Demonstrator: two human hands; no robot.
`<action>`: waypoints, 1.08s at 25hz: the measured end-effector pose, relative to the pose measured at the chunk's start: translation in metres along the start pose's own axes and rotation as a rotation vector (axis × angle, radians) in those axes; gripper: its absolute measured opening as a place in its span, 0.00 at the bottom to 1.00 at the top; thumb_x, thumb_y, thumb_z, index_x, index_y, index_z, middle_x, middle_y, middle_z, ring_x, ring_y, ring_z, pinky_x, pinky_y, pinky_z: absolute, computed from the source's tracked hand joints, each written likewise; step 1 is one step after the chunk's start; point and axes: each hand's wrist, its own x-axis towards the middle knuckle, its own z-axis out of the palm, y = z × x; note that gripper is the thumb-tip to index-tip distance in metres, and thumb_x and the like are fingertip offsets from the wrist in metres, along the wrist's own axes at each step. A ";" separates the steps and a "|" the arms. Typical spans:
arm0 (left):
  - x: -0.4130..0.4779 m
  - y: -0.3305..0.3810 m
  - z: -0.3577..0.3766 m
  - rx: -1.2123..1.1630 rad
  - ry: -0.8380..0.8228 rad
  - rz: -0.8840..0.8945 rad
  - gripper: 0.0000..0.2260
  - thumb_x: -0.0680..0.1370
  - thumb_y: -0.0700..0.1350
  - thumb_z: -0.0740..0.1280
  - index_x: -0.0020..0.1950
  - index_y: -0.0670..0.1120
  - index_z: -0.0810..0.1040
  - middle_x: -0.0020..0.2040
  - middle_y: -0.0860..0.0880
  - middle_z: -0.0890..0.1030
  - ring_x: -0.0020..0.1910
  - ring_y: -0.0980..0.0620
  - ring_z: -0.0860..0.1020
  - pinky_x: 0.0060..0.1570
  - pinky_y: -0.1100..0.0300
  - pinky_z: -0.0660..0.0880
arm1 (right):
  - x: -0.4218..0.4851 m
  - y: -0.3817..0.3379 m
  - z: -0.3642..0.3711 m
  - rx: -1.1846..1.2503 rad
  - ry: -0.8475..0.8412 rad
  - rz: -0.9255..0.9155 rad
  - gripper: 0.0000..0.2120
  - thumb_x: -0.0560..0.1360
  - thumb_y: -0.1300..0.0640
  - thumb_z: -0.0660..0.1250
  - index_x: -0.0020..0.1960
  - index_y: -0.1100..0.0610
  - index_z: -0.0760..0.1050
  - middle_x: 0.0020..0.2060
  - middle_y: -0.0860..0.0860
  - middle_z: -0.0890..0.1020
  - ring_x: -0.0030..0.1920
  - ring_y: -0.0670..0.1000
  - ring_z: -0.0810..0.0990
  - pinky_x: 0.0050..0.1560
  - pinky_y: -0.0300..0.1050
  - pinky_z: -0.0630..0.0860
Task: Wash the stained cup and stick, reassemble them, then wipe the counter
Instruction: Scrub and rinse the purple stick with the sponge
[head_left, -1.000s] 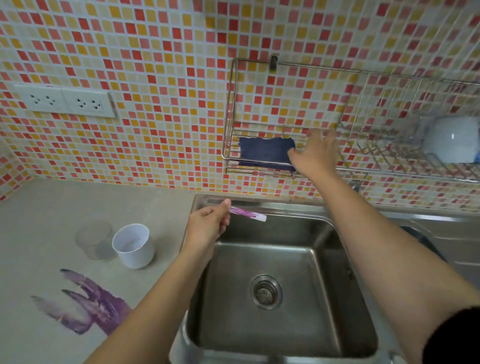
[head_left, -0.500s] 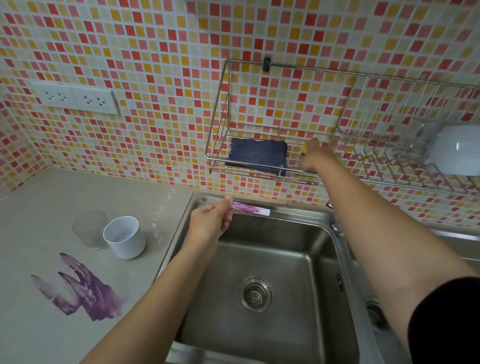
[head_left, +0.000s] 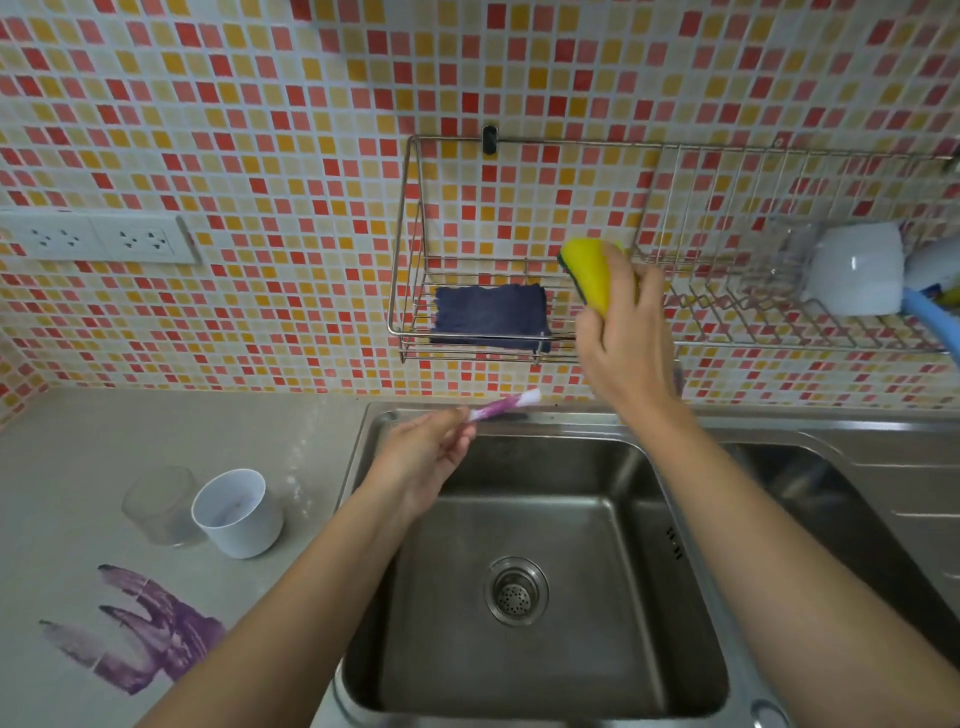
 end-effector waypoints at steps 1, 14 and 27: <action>-0.001 -0.004 -0.002 0.002 -0.011 -0.022 0.05 0.75 0.38 0.69 0.51 0.41 0.79 0.43 0.45 0.82 0.41 0.53 0.80 0.48 0.62 0.77 | -0.020 -0.002 -0.007 0.039 0.001 -0.015 0.27 0.73 0.54 0.55 0.72 0.56 0.60 0.57 0.60 0.68 0.41 0.50 0.70 0.35 0.37 0.66; -0.029 -0.043 0.007 -0.118 -0.194 -0.407 0.06 0.76 0.37 0.65 0.42 0.37 0.79 0.30 0.44 0.80 0.25 0.57 0.78 0.28 0.69 0.76 | -0.155 0.024 0.003 -0.056 -0.193 -0.211 0.22 0.80 0.48 0.51 0.72 0.52 0.57 0.55 0.56 0.63 0.47 0.63 0.75 0.48 0.52 0.76; -0.029 -0.043 0.010 -0.186 -0.228 -0.524 0.07 0.76 0.38 0.64 0.43 0.34 0.77 0.28 0.44 0.79 0.22 0.57 0.76 0.23 0.69 0.75 | -0.162 0.026 0.005 -0.081 -0.171 -0.127 0.22 0.81 0.47 0.47 0.73 0.54 0.57 0.54 0.59 0.67 0.46 0.61 0.75 0.44 0.50 0.76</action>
